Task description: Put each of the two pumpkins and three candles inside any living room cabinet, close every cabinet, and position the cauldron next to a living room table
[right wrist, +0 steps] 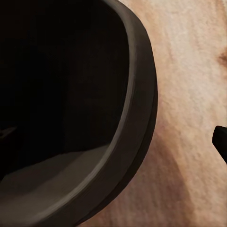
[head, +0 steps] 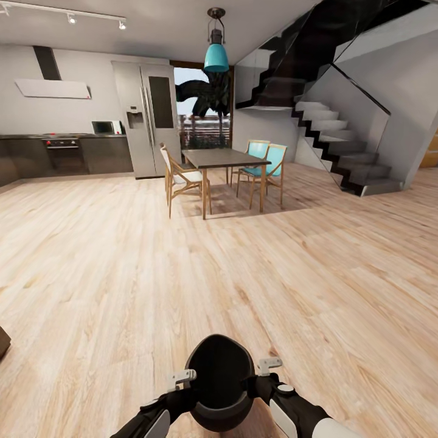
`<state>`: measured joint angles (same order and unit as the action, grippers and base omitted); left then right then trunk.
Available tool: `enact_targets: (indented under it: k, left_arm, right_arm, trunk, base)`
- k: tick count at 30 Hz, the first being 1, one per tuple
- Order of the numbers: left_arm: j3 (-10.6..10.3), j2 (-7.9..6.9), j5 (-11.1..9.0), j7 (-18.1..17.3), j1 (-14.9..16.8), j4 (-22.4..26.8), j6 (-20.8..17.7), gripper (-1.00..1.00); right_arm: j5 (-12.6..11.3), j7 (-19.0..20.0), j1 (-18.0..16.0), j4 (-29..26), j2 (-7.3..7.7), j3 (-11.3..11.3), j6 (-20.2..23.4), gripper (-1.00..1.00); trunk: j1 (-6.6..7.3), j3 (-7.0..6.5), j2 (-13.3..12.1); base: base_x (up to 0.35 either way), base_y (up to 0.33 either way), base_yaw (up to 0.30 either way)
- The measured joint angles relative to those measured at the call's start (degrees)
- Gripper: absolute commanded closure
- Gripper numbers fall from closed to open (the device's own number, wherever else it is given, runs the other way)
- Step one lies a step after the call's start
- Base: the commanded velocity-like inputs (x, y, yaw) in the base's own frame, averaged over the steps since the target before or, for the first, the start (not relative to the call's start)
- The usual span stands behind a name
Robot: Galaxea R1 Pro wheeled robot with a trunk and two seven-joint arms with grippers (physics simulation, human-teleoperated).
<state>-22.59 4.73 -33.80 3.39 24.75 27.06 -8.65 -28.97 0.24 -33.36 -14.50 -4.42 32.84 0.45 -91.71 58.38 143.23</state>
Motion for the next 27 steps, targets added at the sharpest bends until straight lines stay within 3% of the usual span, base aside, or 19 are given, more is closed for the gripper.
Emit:
enact_targets:
  k: [27]
  left_arm:
    - [-0.09, -0.02, -0.07, -0.3, -0.06, 0.0, -0.06, -1.0]
  right_arm:
    - [-0.04, -0.15, 0.0, 0.09, 0.0, -0.01, 0.03, -1.0]
  trunk:
    - [0.01, 0.0, 0.0]
  base:
    - [0.05, 0.0, 0.0]
